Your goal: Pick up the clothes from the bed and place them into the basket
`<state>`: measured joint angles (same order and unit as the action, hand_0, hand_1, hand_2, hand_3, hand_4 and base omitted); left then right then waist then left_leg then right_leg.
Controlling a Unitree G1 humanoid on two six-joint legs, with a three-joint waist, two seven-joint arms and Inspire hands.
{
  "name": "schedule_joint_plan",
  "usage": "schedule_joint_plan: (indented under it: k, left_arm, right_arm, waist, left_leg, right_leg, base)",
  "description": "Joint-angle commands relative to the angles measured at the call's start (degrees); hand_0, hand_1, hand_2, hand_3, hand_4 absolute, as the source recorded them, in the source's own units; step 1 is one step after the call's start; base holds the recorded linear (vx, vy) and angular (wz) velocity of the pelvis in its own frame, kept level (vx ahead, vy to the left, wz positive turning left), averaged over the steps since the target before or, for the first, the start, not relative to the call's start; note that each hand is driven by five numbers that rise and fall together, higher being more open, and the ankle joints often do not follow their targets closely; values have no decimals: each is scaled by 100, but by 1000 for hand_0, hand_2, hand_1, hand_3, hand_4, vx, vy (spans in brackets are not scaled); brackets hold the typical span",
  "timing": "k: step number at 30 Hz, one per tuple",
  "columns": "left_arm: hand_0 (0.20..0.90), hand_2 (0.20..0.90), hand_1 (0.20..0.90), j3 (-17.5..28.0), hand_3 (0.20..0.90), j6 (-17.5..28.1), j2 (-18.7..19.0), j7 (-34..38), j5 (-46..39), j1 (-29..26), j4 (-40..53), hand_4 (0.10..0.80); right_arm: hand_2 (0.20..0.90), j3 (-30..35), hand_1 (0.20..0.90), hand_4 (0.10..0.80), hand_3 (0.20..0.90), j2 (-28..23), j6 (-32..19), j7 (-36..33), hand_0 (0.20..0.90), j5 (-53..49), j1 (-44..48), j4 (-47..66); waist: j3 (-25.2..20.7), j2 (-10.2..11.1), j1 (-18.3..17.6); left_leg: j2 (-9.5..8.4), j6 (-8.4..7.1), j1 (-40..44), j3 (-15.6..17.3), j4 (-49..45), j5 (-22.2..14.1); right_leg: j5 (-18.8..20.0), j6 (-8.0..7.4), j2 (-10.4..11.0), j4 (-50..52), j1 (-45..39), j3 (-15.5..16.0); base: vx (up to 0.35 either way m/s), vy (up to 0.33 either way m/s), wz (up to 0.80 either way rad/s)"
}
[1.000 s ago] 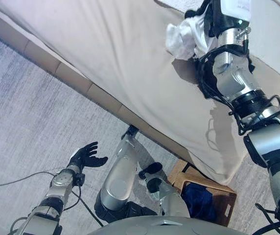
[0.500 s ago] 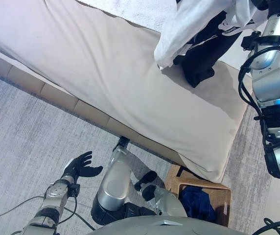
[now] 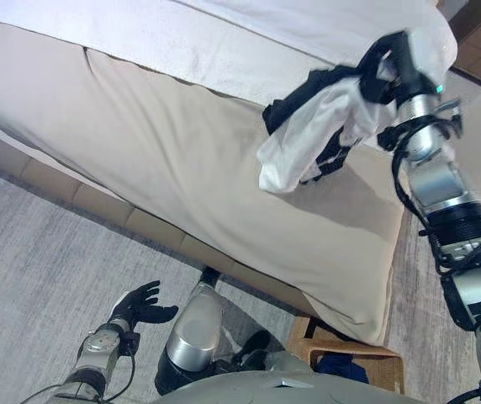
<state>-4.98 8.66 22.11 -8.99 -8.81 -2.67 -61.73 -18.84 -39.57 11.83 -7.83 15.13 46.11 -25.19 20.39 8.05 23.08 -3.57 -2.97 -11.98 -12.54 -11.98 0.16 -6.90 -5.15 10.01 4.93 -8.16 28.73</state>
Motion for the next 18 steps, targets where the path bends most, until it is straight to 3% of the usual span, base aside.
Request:
schedule_joint_plan:
  k: [1,5,10,14,18]
  left_arm:
    - [900,900,900,-399,900,29,298,-68,96,352,-15,800]
    - [900,900,900,-417,900,-10,439,-95,9,131,71,800]
    - [900,900,900,-438,900,-31,548,-103,-55,56,240,800]
    - [900,900,900,-526,900,26,534,-94,-173,47,305,800]
    - [900,900,900,-562,900,81,425,-82,-235,4,299,800]
  right_arm:
    - [900,-347,900,800,900,-163,108,558,900,715,410,-184]
    - [900,-749,900,800,900,-181,320,859,900,1084,665,-623]
    - [900,-1207,900,800,900,-392,1067,1593,900,1801,1043,-1224]
    - [900,-1345,900,800,900,-363,1084,1007,900,2343,1370,-1455]
    - [900,-1216,900,800,900,-167,872,520,900,2750,1431,-931]
  waist:
    - [-547,-22,140]
    - [-316,41,230]
    - [-145,86,337]
    - [-37,48,393]
    - [37,-24,363]
  left_leg:
    - [242,279,773,266,1249,-118]
    - [268,279,619,235,1257,-45]
    - [268,275,498,194,1281,29]
    - [262,276,437,184,1300,79]
    - [231,297,371,182,1307,102]
  right_leg:
    - [44,-45,-24,691,122,-133]
    - [80,-23,-44,723,232,-36]
    - [85,-3,-18,839,347,47]
    - [70,17,9,905,415,79]
    - [77,10,65,1024,557,40]
  base:
    - [-137,-67,-1]
    - [-110,-58,3]
    - [-48,-11,9]
    - [-40,27,1]
    - [-39,53,-1]
